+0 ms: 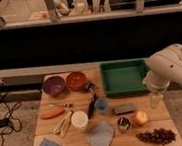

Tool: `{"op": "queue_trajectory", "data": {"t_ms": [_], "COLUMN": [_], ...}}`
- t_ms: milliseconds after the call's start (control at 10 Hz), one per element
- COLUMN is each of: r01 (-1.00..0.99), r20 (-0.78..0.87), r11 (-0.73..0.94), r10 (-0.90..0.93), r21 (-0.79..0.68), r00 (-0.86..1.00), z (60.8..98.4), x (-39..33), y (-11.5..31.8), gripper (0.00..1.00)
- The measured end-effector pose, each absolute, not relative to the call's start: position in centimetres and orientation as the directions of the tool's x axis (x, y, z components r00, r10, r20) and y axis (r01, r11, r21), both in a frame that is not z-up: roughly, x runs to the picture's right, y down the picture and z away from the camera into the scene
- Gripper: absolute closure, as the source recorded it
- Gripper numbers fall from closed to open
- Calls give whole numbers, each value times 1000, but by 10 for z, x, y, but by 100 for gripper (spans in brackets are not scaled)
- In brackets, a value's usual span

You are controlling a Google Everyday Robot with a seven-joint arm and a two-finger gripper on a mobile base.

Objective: Place towel in table surface

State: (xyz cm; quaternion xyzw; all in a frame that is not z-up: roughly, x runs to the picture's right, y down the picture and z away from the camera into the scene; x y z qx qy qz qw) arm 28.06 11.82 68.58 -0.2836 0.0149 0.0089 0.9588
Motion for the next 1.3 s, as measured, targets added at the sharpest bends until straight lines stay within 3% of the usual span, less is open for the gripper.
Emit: {"op": "queue_trajectory", "data": {"t_ms": [800, 1300], "r01": [250, 445], "r20": [192, 347], "r11": [801, 731], "r10": [-170, -295], "r21": [-544, -518], "r00": [966, 890], "z": [638, 633], "x": [179, 93], "y": [179, 225], "gripper": [20, 20]}}
